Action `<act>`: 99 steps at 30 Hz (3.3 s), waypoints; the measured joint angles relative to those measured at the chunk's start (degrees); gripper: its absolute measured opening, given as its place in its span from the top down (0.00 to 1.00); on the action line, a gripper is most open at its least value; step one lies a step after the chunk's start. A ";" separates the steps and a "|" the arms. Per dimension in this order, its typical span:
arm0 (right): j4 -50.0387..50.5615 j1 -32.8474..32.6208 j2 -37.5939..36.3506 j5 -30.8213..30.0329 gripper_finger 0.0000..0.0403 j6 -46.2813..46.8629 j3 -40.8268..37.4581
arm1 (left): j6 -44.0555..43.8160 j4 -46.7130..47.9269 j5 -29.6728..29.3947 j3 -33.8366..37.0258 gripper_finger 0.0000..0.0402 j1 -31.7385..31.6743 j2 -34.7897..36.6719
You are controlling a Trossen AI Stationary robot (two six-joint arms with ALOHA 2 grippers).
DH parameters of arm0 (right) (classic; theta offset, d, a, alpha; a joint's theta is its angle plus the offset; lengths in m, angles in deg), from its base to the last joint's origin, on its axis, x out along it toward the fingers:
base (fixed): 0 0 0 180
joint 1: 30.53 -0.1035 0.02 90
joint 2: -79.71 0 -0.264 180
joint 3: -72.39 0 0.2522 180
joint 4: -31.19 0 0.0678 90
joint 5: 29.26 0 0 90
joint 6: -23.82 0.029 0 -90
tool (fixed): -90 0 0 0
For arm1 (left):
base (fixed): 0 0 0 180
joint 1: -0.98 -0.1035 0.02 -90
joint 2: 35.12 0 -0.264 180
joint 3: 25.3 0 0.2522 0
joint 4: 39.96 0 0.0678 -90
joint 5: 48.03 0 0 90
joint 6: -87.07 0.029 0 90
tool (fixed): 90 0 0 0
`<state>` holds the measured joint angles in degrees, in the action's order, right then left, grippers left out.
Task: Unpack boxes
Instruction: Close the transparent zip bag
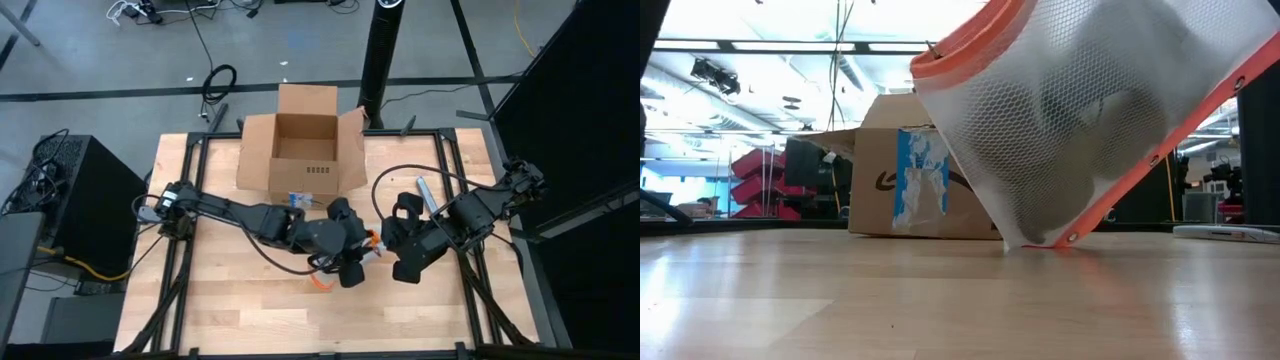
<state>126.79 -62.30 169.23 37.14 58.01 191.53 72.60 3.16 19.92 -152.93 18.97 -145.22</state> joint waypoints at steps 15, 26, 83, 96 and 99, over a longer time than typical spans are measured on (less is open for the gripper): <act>0.05 0.22 0.00 0.02 1.00 0.19 0.02 | 14.46 0.04 -11.01 -1.67 0.68 2.75 0.10; -0.04 1.76 0.00 0.95 1.00 0.07 0.02 | 22.92 -3.80 -11.04 -1.80 0.69 3.24 -0.26; -0.57 1.88 0.02 2.98 1.00 2.19 0.02 | -2.55 8.91 -4.06 -4.96 0.78 1.87 -2.17; -0.58 1.88 0.02 2.89 1.00 3.45 0.02 | -3.25 8.11 -4.34 -4.94 0.91 1.82 -1.29; -0.58 1.88 0.02 2.92 1.00 3.75 0.02 | -4.07 8.01 -3.92 -4.94 0.86 1.76 -1.14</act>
<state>126.21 -60.42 169.25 40.06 61.76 191.56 68.53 11.17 16.00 -157.87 20.73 -146.36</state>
